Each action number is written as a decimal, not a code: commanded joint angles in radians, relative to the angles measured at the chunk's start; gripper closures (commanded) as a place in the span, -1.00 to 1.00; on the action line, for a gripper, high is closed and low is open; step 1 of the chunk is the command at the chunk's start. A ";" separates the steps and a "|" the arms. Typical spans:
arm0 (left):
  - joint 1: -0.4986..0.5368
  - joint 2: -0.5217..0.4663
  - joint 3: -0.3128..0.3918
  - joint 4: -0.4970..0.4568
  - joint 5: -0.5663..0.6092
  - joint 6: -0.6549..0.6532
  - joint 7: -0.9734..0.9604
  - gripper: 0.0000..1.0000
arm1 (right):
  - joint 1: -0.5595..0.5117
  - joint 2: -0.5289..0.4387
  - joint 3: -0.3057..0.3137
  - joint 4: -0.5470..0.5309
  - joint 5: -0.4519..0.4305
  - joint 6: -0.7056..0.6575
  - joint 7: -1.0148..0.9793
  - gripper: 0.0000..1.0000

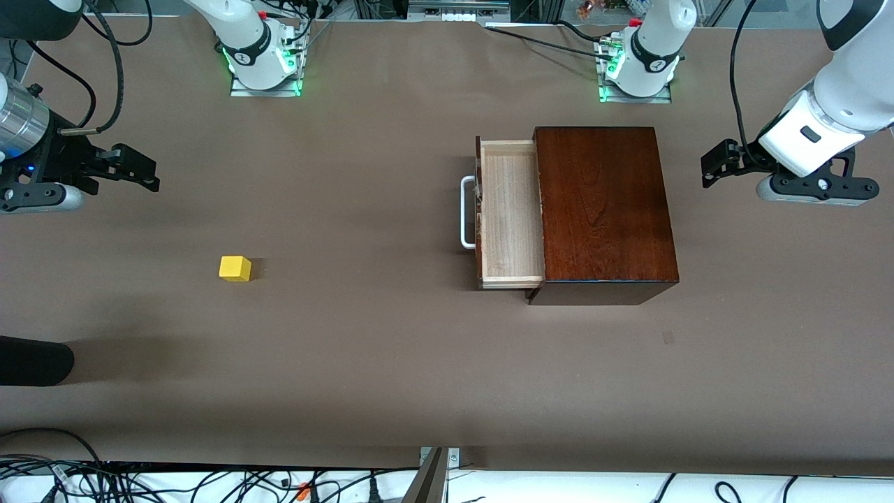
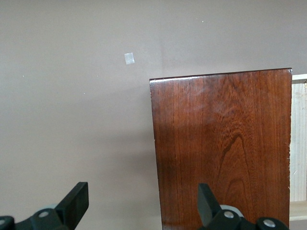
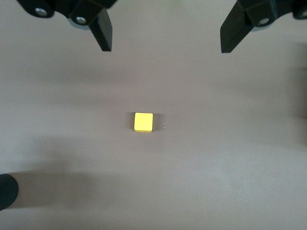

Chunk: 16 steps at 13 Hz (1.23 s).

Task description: Open drawer, take yellow block, close drawer

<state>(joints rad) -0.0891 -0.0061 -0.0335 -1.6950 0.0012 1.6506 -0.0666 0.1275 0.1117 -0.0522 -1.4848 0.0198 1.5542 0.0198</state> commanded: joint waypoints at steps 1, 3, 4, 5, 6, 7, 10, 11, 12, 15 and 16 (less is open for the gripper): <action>-0.003 0.002 -0.008 0.023 0.019 -0.020 0.013 -1.00 | -0.005 0.002 -0.003 0.009 0.009 0.006 -0.015 -1.00; -0.032 0.040 -0.041 0.024 0.002 -0.018 0.011 -1.00 | -0.005 0.002 -0.003 0.009 0.009 0.007 -0.015 -1.00; -0.058 0.076 -0.086 0.043 0.008 -0.018 0.008 -1.00 | -0.005 0.002 -0.003 0.009 0.009 0.009 -0.015 -1.00; -0.073 0.113 -0.115 0.064 0.008 -0.017 0.004 -1.00 | -0.005 0.002 -0.003 0.009 0.008 0.009 -0.015 -1.00; -0.086 0.142 -0.137 0.093 0.014 -0.015 0.002 -1.00 | -0.005 0.002 -0.003 0.009 0.009 0.009 -0.017 -1.00; -0.087 0.178 -0.143 0.124 0.014 -0.015 0.001 -1.00 | -0.006 0.002 -0.003 0.009 0.009 0.009 -0.017 -1.00; -0.087 0.189 -0.143 0.158 0.005 -0.017 0.010 -1.00 | -0.008 0.002 -0.005 0.009 0.009 0.009 -0.017 -1.00; -0.095 0.192 -0.151 0.155 0.005 -0.017 0.019 -1.00 | -0.008 0.002 -0.005 0.009 0.009 0.009 -0.017 -1.00; -0.107 0.199 -0.161 0.156 0.002 -0.015 0.019 -1.00 | -0.009 0.002 -0.005 0.009 0.009 0.009 -0.017 -1.00; -0.231 0.270 -0.175 0.158 -0.043 -0.008 0.082 -1.00 | -0.009 0.002 -0.005 0.009 0.011 0.011 -0.017 -1.00; -0.301 0.313 -0.175 0.164 -0.038 0.000 0.114 -1.00 | -0.009 0.002 -0.005 0.009 0.011 0.011 -0.017 -1.00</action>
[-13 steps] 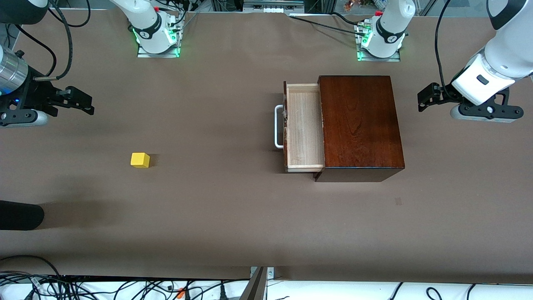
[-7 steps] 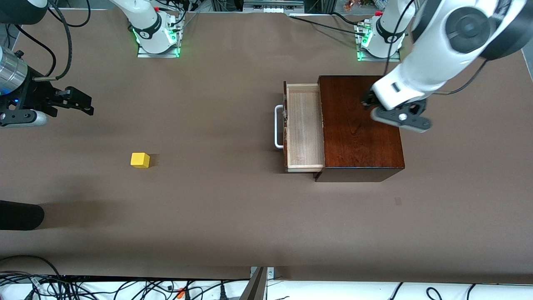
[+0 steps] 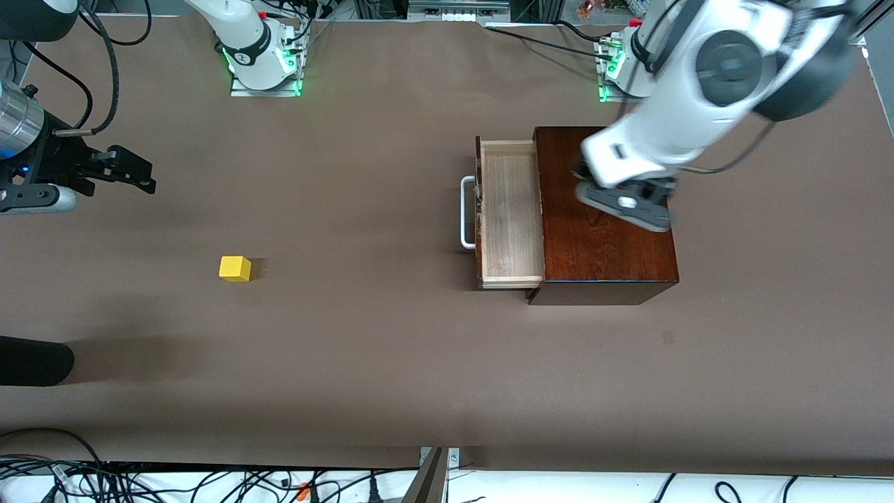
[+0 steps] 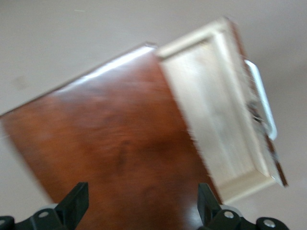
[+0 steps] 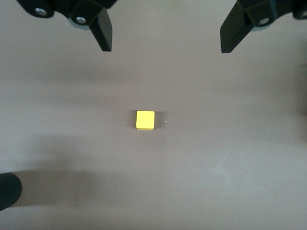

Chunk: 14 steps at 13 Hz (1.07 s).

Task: Open drawer, take yellow block, close drawer
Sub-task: 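Move the left gripper to the front of the open drawer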

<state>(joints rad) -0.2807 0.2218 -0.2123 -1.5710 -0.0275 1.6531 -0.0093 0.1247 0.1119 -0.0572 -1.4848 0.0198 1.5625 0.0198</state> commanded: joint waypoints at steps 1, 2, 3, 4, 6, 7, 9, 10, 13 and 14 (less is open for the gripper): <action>-0.148 0.135 0.004 0.087 -0.008 0.003 0.089 -1.00 | -0.007 0.002 0.000 0.009 0.011 0.002 -0.017 -1.00; -0.208 0.178 0.005 0.135 -0.002 0.005 0.103 -1.00 | -0.007 0.002 0.000 0.009 0.011 0.002 -0.017 -1.00; -0.244 0.227 0.004 0.175 -0.005 0.023 0.124 -1.00 | -0.007 0.003 0.000 0.009 0.011 0.002 -0.017 -1.00; -0.271 0.263 0.004 0.205 -0.005 0.093 0.170 -1.00 | -0.007 0.003 0.000 0.009 0.011 0.002 -0.017 -1.00; -0.299 0.318 0.004 0.207 -0.003 0.267 0.366 -1.00 | -0.007 0.003 0.000 0.009 0.011 0.004 -0.017 -1.00; -0.302 0.356 0.004 0.209 -0.003 0.340 0.470 -1.00 | -0.007 0.003 0.000 0.009 0.011 0.004 -0.017 -1.00; -0.322 0.404 0.004 0.207 -0.003 0.425 0.621 -1.00 | -0.007 0.003 0.000 0.009 0.011 0.005 -0.017 -1.00; -0.331 0.422 0.004 0.204 -0.005 0.462 0.712 -0.81 | -0.007 0.003 0.000 0.009 0.011 0.005 -0.017 -1.00; -0.362 0.461 0.005 0.198 0.000 0.501 0.790 0.19 | -0.007 0.003 0.000 0.009 0.011 0.005 -0.017 -1.00; -0.361 0.464 0.007 0.195 0.015 0.499 0.793 0.59 | -0.007 0.002 0.000 0.009 0.011 0.005 -0.017 -1.00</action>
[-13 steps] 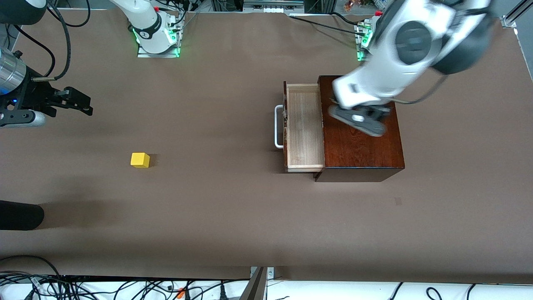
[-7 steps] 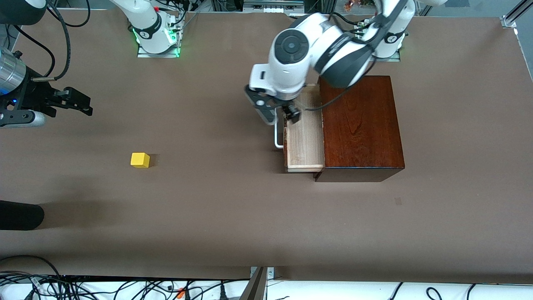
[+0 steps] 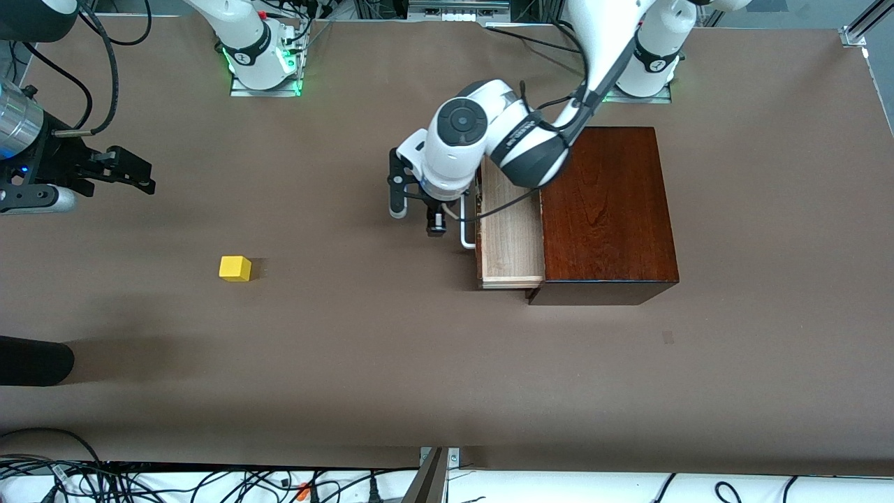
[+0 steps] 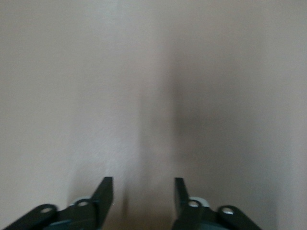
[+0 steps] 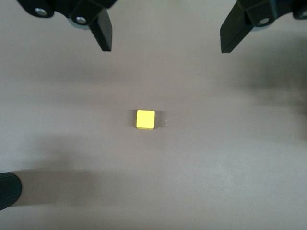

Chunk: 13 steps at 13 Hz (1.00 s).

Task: Open drawer, take yellow block, close drawer
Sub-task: 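Move the left gripper to the front of the open drawer, then push the drawer shut into the wooden box with the left gripper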

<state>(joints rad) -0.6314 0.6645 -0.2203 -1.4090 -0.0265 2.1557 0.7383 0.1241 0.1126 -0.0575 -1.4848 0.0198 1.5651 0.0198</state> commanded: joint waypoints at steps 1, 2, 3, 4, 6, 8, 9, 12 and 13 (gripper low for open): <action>-0.005 0.032 0.015 0.025 0.042 -0.007 0.046 0.72 | -0.006 0.001 0.001 0.009 0.011 0.003 -0.017 -1.00; -0.008 0.038 0.015 0.027 0.071 -0.011 0.044 0.86 | -0.006 0.001 0.001 0.009 0.011 0.003 -0.017 -1.00; -0.008 0.037 0.015 0.027 0.109 -0.019 0.041 0.86 | -0.006 0.002 0.001 0.009 0.009 0.003 -0.017 -1.00; -0.005 0.037 0.015 0.027 0.158 -0.043 0.047 0.86 | -0.006 0.002 0.001 0.009 0.011 0.003 -0.017 -1.00; 0.004 0.034 0.022 0.028 0.180 -0.135 0.055 0.87 | -0.006 0.002 0.001 0.009 0.009 0.003 -0.017 -1.00; 0.009 0.032 0.029 0.028 0.181 -0.192 0.055 0.87 | -0.006 0.001 0.001 0.009 0.011 0.003 -0.017 -1.00; 0.015 0.032 0.030 0.028 0.181 -0.210 0.055 0.86 | -0.006 0.001 0.001 0.009 0.011 0.003 -0.017 -1.00; 0.053 0.026 0.032 0.033 0.206 -0.293 0.143 0.86 | -0.006 0.001 0.001 0.009 0.011 0.003 -0.017 -1.00; 0.061 0.021 0.032 0.038 0.206 -0.324 0.173 0.86 | -0.006 0.002 0.001 0.009 0.009 0.003 -0.017 -1.00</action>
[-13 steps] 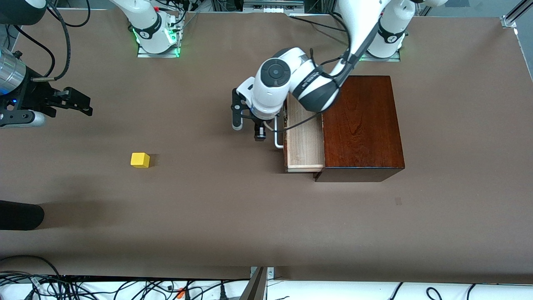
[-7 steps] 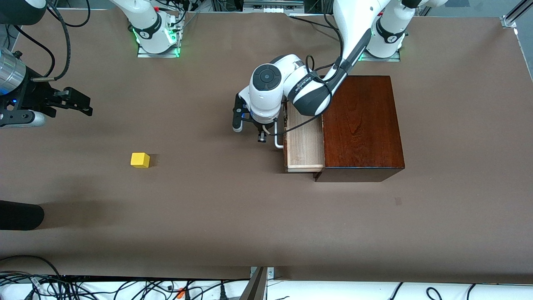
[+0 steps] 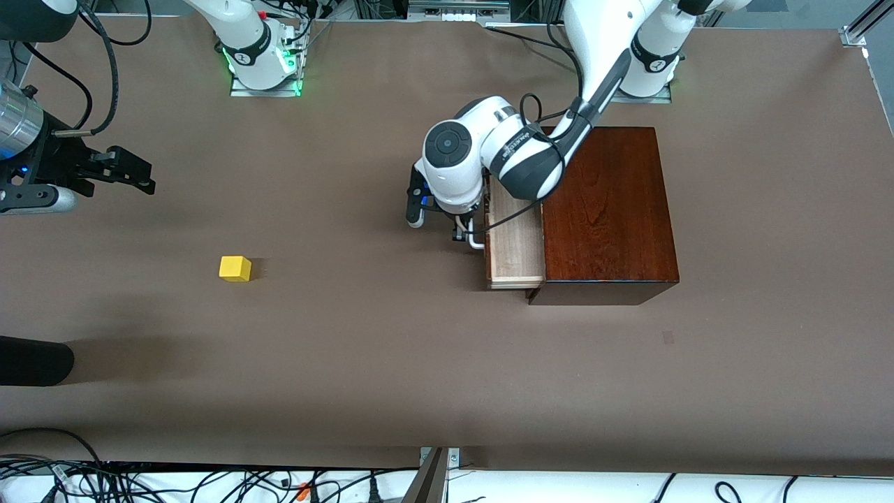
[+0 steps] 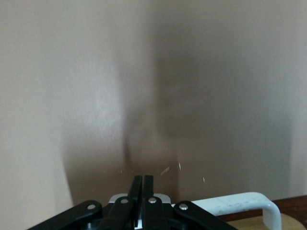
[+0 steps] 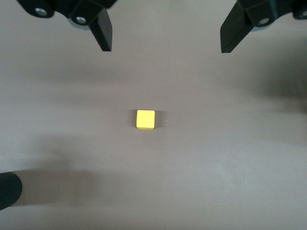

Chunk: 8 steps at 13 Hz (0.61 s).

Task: Open drawer, take yellow block, close drawer
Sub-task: 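Push the drawer shut into the wooden box with the left gripper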

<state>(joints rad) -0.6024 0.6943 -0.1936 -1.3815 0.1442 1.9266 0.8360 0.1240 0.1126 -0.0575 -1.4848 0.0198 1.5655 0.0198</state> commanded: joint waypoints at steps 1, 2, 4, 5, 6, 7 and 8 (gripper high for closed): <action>0.041 -0.013 0.008 0.012 0.037 -0.122 0.093 0.86 | -0.006 0.002 0.001 0.009 0.009 0.002 -0.017 -1.00; 0.059 -0.012 0.006 0.009 0.038 -0.136 0.116 0.85 | -0.006 0.002 0.001 0.009 0.009 0.002 -0.017 -1.00; 0.099 -0.010 0.008 0.002 0.037 -0.144 0.178 0.85 | -0.006 0.002 0.001 0.009 0.009 0.002 -0.017 -1.00; 0.121 -0.012 0.008 0.007 0.037 -0.152 0.196 0.85 | -0.006 0.001 0.001 0.009 0.009 0.002 -0.017 -1.00; 0.128 -0.013 0.006 0.009 0.037 -0.153 0.205 0.85 | -0.006 0.001 0.001 0.009 0.009 0.002 -0.017 -1.00; 0.127 -0.013 0.005 0.010 0.035 -0.153 0.204 0.85 | -0.006 0.002 0.001 0.009 0.009 0.002 -0.015 -1.00; 0.127 -0.013 0.005 0.012 0.035 -0.152 0.204 0.82 | -0.006 0.001 0.001 0.009 0.009 0.002 -0.015 -1.00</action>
<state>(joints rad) -0.4823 0.6931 -0.1928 -1.3763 0.1447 1.7951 1.0080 0.1240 0.1126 -0.0575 -1.4848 0.0198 1.5656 0.0198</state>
